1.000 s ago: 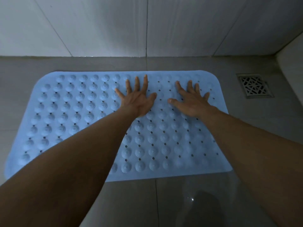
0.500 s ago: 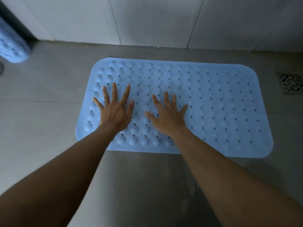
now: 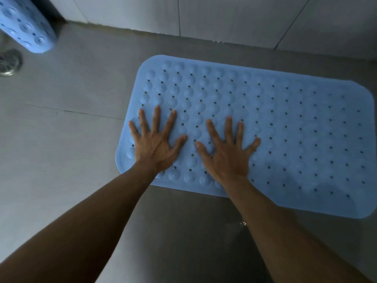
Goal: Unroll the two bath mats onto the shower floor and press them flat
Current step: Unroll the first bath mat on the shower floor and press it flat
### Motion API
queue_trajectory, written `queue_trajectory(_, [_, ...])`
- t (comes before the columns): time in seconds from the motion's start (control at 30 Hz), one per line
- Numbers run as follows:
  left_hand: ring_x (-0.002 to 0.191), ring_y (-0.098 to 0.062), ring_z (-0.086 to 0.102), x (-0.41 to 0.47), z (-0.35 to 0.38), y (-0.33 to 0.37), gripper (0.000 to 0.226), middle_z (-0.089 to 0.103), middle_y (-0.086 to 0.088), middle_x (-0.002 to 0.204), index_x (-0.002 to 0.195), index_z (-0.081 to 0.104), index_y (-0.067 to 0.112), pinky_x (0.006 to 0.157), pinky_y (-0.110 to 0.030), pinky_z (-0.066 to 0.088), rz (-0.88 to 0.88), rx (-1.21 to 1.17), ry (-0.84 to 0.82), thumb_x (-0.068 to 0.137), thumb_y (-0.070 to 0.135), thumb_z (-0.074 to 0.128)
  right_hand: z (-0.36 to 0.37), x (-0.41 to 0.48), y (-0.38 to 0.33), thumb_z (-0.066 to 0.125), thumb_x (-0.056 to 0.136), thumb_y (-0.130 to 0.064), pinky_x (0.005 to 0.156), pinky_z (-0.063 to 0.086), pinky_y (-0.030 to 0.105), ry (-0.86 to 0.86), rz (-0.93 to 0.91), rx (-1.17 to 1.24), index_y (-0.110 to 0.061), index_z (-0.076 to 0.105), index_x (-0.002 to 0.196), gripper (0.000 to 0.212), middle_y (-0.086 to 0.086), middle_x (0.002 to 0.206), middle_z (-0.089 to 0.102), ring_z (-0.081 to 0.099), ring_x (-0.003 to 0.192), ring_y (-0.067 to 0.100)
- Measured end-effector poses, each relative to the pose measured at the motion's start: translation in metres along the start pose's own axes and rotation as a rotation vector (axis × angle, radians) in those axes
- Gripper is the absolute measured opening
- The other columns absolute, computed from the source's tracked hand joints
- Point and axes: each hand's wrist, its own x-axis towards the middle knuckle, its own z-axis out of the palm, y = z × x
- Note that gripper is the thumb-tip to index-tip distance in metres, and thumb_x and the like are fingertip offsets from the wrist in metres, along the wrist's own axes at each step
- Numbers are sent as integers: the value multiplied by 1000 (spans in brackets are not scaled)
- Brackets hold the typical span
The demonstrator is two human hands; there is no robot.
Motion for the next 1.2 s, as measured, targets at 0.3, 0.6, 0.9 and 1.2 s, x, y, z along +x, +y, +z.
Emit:
queue_trajectory(0.3, [149,-42,-17,-1,-2,1,76,-9,-3,167,156,-10,42,116,-68,-4,18,-13,-11,92,77,11,-1,0,-1,-1,86,-84,107,-7,77,12,14,3,-50,-16,152,77,2,166,-20,-18,152,31])
queue_trajectory(0.6, [150,-41,-18,-2,1,-1,83,-11,-2,167,156,-15,37,116,-67,-6,36,29,3,88,81,5,-6,-5,7,2,91,-77,111,-13,70,29,-26,118,-42,-11,156,75,2,167,-14,-15,153,26])
queue_trajectory(0.9, [153,-34,-5,-13,-4,103,71,9,-11,166,159,4,25,117,-67,-3,190,4,66,99,62,14,-18,-21,116,33,102,-50,119,-7,62,110,-211,150,-26,17,160,65,12,168,4,-6,154,28])
queue_trajectory(1.2, [150,-39,-17,-8,19,244,72,-5,-7,167,156,3,46,111,-73,-7,286,-41,18,91,76,8,-30,-13,249,9,76,-95,109,-14,75,23,141,48,-48,-14,154,93,3,165,-23,-21,149,40])
